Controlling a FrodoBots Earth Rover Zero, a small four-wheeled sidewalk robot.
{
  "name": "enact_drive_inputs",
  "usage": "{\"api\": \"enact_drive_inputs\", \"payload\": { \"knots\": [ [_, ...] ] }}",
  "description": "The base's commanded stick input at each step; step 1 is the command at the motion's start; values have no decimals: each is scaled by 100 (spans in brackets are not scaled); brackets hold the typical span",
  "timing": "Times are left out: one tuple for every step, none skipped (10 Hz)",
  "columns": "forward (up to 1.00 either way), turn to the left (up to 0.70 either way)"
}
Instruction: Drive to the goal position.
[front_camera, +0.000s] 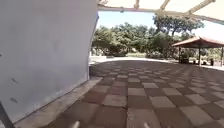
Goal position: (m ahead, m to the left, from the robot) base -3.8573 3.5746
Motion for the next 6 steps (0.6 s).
{"api": "enact_drive_inputs", "payload": {
  "knots": [
    [0, 0],
    [0, 0],
    [0, 0],
    [0, 0],
    [16, 0],
    [64, 0]
  ]
}}
